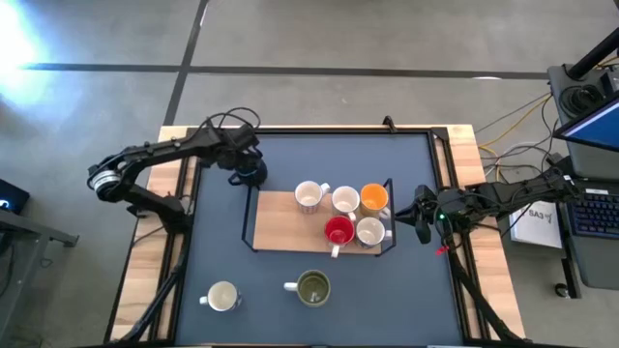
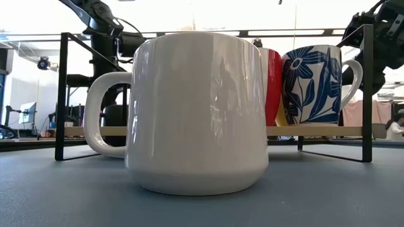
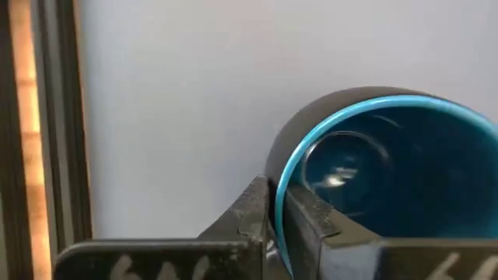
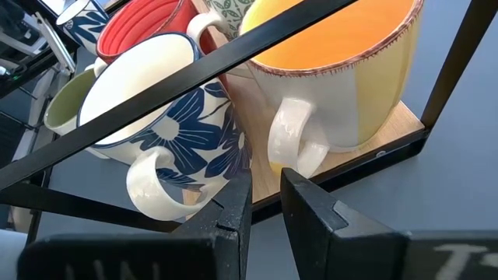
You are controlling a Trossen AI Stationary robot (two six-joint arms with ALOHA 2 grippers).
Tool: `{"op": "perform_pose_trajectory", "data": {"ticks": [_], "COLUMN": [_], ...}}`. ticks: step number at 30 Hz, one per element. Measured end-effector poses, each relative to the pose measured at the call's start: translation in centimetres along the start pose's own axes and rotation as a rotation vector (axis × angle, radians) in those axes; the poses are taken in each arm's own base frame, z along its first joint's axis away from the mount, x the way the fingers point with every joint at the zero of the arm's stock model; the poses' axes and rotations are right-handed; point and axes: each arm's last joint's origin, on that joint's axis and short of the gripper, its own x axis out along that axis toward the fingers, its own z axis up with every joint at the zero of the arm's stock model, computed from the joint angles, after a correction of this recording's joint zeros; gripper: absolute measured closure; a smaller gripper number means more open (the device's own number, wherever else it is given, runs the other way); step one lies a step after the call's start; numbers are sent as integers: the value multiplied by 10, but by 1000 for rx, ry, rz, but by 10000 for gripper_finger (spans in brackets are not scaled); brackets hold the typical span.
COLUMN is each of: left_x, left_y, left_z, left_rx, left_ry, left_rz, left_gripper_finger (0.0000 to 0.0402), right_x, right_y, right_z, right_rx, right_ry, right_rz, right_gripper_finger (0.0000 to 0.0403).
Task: Place coffee mugs
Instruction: Put the black mug on the shelf
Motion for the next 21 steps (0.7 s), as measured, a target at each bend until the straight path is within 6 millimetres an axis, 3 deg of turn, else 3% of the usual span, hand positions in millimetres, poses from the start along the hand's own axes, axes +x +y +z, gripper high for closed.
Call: {"op": "perform_pose_trajectory", "data": {"ticks": [13,21], "left_x": [2,3], "left_y": [5,6], "left_z": [9,14], "left_rx": [243,487], "left_ry": [-63,-78], "left_rz": [45,60], "left_gripper_finger": [396,396], "right_x": [0,0], "right_y": [0,0], "right_z": [0,0], "right_rx": [0,0], "right_ry": [0,0], "right_rz": [0,0], "right_gripper_finger": [344,344]}}
